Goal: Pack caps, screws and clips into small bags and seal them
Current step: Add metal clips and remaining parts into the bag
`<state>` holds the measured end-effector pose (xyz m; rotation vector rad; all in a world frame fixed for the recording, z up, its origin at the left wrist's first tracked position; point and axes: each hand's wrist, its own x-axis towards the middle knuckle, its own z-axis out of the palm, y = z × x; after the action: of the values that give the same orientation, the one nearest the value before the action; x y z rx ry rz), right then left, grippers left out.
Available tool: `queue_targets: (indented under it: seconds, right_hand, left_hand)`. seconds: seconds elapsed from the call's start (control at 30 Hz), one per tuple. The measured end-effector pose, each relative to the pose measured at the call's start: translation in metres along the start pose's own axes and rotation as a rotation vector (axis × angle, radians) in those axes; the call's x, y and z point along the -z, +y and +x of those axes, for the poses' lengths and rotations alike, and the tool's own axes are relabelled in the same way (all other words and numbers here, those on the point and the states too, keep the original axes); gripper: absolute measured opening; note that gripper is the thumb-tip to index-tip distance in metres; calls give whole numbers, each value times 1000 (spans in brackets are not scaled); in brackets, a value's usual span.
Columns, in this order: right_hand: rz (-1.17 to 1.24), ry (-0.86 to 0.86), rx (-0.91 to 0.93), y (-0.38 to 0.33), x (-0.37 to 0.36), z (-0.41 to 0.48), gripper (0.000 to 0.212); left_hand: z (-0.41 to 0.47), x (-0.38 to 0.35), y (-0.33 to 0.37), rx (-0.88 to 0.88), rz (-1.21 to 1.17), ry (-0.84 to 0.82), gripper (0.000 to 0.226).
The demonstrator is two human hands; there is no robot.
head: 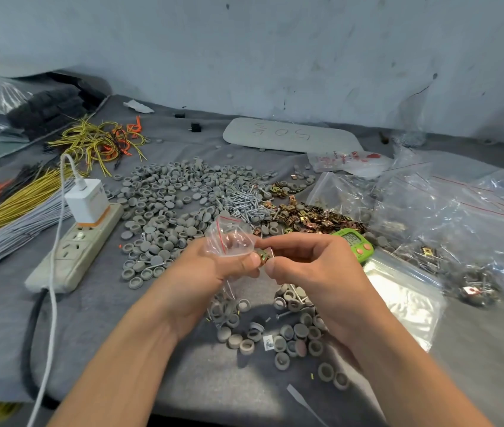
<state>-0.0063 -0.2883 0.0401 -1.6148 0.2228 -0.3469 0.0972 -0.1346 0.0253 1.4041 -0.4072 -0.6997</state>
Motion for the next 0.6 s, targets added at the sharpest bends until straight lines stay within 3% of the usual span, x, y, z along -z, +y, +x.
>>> queue_targets:
  seconds: [0.13,0.3,0.6]
  right_hand:
    - [32,23,-13,1,0,1,31]
    - [-46,53,41,2,-1,0,31]
    - [-127,60,124,6,-5,1,34]
  left_hand:
    - [0,1,0,-43,-61,-19,44]
    - [-1,-1,1,-173,57,-63,31]
    - [-1,1,1,-338,136,-53,34]
